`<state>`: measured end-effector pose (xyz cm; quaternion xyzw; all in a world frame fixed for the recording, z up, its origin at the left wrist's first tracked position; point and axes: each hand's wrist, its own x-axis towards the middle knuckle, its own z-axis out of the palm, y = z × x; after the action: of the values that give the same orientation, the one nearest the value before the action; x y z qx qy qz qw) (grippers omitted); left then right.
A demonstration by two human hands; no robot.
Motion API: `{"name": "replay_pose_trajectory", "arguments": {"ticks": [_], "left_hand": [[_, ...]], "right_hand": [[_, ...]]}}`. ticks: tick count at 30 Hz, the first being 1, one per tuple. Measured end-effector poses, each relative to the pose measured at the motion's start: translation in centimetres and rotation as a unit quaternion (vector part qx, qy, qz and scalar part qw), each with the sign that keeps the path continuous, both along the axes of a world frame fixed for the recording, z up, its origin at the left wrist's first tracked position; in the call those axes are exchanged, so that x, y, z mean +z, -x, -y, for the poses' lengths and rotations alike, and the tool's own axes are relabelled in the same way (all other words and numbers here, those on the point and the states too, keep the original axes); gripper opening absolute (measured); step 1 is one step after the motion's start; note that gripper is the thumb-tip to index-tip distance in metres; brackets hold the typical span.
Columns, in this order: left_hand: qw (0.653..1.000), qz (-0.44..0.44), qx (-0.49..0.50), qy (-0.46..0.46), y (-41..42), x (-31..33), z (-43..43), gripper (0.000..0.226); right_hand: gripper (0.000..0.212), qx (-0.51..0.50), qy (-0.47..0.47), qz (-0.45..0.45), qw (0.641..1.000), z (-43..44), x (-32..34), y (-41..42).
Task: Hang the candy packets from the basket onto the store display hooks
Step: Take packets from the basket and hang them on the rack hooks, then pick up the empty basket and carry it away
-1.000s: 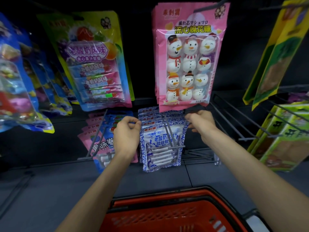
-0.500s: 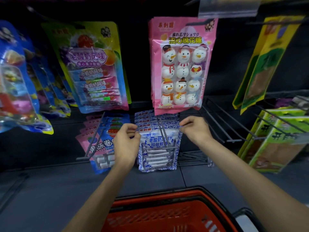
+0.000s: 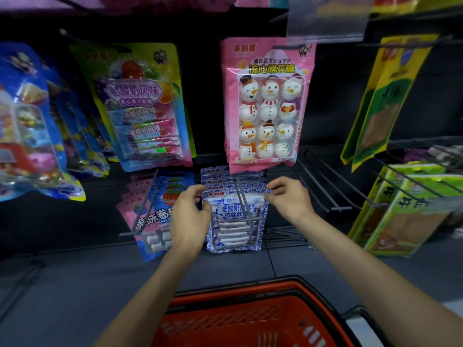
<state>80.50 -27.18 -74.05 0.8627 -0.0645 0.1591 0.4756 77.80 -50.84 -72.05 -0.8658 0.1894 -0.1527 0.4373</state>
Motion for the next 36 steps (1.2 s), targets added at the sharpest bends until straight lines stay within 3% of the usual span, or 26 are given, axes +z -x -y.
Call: {"name": "replay_pose_trajectory", "arguments": {"ticks": [6,15,22,30,33,36], "left_hand": [[0.997,0.005,-0.003,-0.081,1.6,1.3,-1.1,0.047],[0.971,0.016,-0.082,-0.224,8.8,2.8,-4.1,0.048],[0.923,0.034,-0.114,-0.366,14.2,4.5,-7.0,0.061],[0.901,0.053,-0.095,-0.419,20.5,8.6,-11.0,0.084],[0.887,0.017,-0.095,-0.452,23.6,10.4,-12.5,0.098],[0.879,-0.003,-0.105,-0.464,26.5,11.8,-14.0,0.095]], "right_hand": [[0.035,-0.007,0.003,0.007,1.000,-1.0,0.3,1.8],[0.037,0.011,0.004,-0.009,1.000,-3.5,0.5,8.0],[0.049,0.098,0.117,-0.079,0.985,-6.2,1.6,15.3],[0.083,0.191,0.250,-0.086,0.945,-8.8,7.9,22.3],[0.098,0.211,0.291,-0.111,0.927,-9.6,10.0,25.0],[0.107,0.220,0.313,-0.127,0.915,-10.1,11.4,27.6]]}}
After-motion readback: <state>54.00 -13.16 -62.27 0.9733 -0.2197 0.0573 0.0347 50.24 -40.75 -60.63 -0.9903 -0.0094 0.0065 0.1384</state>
